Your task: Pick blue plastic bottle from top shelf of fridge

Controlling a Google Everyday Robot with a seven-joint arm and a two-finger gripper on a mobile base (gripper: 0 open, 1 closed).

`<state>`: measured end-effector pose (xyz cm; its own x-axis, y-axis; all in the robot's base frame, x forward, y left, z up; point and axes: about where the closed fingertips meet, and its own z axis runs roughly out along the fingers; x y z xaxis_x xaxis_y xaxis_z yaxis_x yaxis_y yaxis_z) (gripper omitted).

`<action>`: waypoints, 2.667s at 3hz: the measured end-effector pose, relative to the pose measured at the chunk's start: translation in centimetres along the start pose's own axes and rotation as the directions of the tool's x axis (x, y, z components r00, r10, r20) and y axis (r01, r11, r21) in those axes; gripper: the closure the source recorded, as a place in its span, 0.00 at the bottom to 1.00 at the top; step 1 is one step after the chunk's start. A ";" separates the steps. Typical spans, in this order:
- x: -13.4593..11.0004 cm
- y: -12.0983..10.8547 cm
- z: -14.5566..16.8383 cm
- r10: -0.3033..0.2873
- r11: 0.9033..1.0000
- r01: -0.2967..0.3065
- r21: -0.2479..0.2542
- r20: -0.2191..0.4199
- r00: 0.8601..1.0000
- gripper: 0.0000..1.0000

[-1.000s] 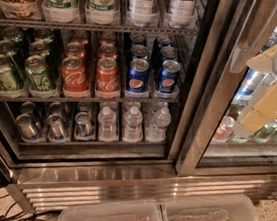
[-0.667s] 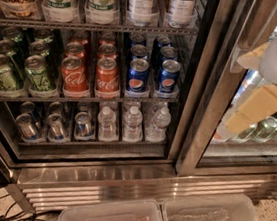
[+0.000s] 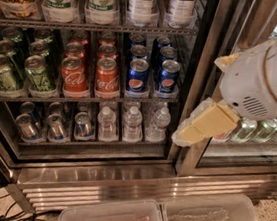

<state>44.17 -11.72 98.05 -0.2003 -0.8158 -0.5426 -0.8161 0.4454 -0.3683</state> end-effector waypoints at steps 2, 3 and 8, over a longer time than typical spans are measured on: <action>-1.2 0.1 -0.8 -0.042 0.999 0.042 0.017 0.021 0.999 0.00; -2.2 3.4 -0.7 0.008 1.000 -0.009 0.015 0.053 0.999 0.00; -4.6 2.7 2.3 0.303 0.901 -0.373 0.221 0.294 0.907 0.00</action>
Offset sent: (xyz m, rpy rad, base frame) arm -0.0124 0.0071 -0.0006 -0.0300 0.0119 0.0831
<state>44.15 -5.91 97.84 -0.2694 -0.4962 -0.8254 -0.5407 0.7872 -0.2967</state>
